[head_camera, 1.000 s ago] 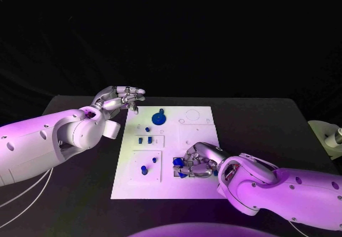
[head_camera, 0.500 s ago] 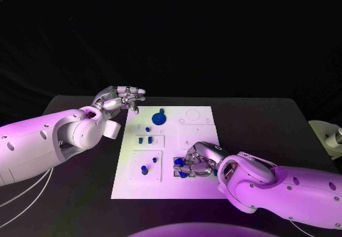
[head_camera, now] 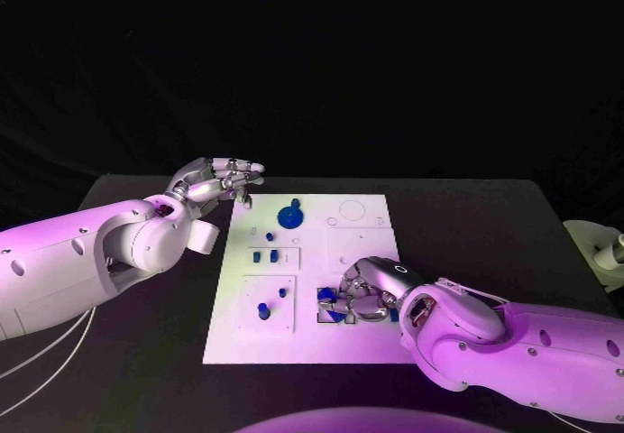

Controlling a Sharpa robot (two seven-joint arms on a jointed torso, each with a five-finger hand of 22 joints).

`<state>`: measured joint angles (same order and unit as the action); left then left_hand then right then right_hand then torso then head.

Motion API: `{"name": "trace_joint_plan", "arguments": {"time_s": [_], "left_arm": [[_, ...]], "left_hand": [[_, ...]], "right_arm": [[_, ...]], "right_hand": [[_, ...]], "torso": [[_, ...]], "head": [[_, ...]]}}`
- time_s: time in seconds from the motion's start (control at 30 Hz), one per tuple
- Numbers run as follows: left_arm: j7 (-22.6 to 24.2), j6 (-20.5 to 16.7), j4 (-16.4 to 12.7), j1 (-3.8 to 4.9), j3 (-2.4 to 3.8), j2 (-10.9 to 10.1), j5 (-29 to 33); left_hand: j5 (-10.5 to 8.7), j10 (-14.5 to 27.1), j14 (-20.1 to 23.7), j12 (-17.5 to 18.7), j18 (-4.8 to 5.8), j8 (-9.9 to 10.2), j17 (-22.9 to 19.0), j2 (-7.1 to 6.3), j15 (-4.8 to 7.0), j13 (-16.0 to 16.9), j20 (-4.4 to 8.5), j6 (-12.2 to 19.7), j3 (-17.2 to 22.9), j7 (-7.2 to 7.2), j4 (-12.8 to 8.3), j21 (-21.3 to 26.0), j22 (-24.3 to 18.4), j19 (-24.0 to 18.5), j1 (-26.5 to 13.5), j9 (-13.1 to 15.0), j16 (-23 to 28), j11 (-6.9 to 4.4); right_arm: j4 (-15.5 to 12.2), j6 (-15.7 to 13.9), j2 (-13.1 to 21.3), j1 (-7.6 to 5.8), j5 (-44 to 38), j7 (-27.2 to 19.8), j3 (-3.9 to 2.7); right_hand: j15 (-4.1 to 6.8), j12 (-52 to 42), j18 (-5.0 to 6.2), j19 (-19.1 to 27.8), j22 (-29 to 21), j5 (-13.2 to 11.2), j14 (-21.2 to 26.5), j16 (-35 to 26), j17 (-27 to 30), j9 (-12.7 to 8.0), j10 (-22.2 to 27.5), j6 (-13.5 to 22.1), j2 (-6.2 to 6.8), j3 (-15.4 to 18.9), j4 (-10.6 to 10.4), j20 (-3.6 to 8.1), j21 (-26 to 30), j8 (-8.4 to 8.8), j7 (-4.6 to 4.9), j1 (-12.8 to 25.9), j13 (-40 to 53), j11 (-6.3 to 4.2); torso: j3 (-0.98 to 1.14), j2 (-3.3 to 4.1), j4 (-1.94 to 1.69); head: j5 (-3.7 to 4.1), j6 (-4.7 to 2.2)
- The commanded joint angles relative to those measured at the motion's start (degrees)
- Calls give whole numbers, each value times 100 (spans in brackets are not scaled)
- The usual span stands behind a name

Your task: Assemble the parts on the task board

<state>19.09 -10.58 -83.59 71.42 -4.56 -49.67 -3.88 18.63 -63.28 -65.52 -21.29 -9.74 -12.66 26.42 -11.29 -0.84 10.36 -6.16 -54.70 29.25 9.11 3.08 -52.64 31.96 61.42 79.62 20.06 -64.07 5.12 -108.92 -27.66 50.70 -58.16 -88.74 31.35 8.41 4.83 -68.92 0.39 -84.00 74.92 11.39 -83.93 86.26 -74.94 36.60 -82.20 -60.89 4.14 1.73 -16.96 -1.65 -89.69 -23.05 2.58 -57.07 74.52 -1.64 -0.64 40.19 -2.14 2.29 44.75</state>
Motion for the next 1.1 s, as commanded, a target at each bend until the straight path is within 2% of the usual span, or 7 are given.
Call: {"name": "trace_joint_plan", "arguments": {"time_s": [0.03, 0.2, 0.47, 0.73, 0.87, 0.97, 1.1], "left_arm": [[18, 91, -18, 3, 4, 6, 28], [15, 92, -17, 3, 4, 6, 28], [9, 91, -18, 4, 4, 2, 28], [0, 86, -20, 4, 4, -19, 29], [-2, 86, -21, 4, 4, -27, 29], [-4, 88, -22, 4, 4, -31, 29], [-5, 89, -19, 4, 4, -36, 29]], "left_hand": [[34, 46, 35, -24, -81, -24, -7, 34, 10, 8, 16, -16, -9, 19, 21, 30, -6, -15, -18, -9, 9, -6], [34, 46, 35, -24, -81, -24, -7, 34, 10, 8, 16, -16, -9, 19, 21, 30, -6, -15, -18, -9, 9, -6], [36, 62, 36, -39, -82, -21, -10, 34, 9, 15, 15, -4, -12, 23, 28, 36, -9, -15, -28, -12, 6, -3], [36, 67, 37, -43, -81, -21, -11, 37, 7, 17, 14, -3, -12, 24, 34, 39, -11, -14, -34, -12, 5, -2], [36, 67, 37, -43, -81, -21, -11, 37, 7, 17, 14, -3, -12, 24, 34, 39, -11, -14, -34, -12, 5, -2], [36, 67, 37, -43, -81, -21, -11, 37, 7, 17, 14, -3, -12, 24, 34, 39, -11, -14, -34, -12, 5, -2], [36, 67, 37, -43, -81, -21, -11, 37, 7, 17, 14, -3, -12, 24, 34, 39, -11, -14, -34, -12, 5, -2]], "right_arm": [[-26, -12, -10, 7, -294, 125, -1], [-34, -4, -32, 7, -269, 82, -3], [-41, -6, -32, 6, -237, 39, -3], [-182, -62, 105, 6, -77, -176, -4], [-258, -51, 213, 5, -23, -270, -4], [-300, 8, 288, 2, 28, -380, -5], [-341, 120, 341, 1, 96, -468, -6]], "right_hand": [[30, 10, -39, -600, 1508, -80, -407, 32, -349, 9, -30, 30, 8, 96, 1, 49, -31, -39, -3, 64, 4, 6], [26, 54, -39, -600, 1508, -385, -403, 23, -333, 22, -23, 57, 96, 438, -6, 46, -31, -71, 3, 159, 4, 12], [23, 73, -39, -600, 1508, -507, -402, 21, -332, 27, -19, 70, 155, 570, -12, 44, -31, -84, 7, 229, 5, 14], [31, -12, -39, -600, 1508, -331, -428, 64, -470, 37, -74, 45, -176, 531, 4, 48, -31, -131, -10, 97, 88, -1], [33, -5, -39, -600, 1508, -301, -429, 65, -474, 36, -75, 45, -207, 534, 8, 50, -31, -133, -12, 66, 87, -2], [40, -10, -39, -600, 1508, -57, -431, 70, -490, 27, -85, 66, -242, 476, 56, 57, -31, -132, -19, -480, 108, -9], [42, -3, -39, -600, 1508, 4, -436, 82, -533, 0, -90, 82, -233, 457, 44, 60, -31, -117, -21, -1012, 125, -12]], "torso": [[1, 0, 3], [-1, -3, 1], [-6, -4, -5], [-1, -3, 1], [-1, -5, 8], [0, -8, 5], [5, -2, 5]], "head": [[-6, -1], [-6, -3], [-2, 5], [-30, 6], [-35, 11], [-37, 17], [-38, 10]]}}
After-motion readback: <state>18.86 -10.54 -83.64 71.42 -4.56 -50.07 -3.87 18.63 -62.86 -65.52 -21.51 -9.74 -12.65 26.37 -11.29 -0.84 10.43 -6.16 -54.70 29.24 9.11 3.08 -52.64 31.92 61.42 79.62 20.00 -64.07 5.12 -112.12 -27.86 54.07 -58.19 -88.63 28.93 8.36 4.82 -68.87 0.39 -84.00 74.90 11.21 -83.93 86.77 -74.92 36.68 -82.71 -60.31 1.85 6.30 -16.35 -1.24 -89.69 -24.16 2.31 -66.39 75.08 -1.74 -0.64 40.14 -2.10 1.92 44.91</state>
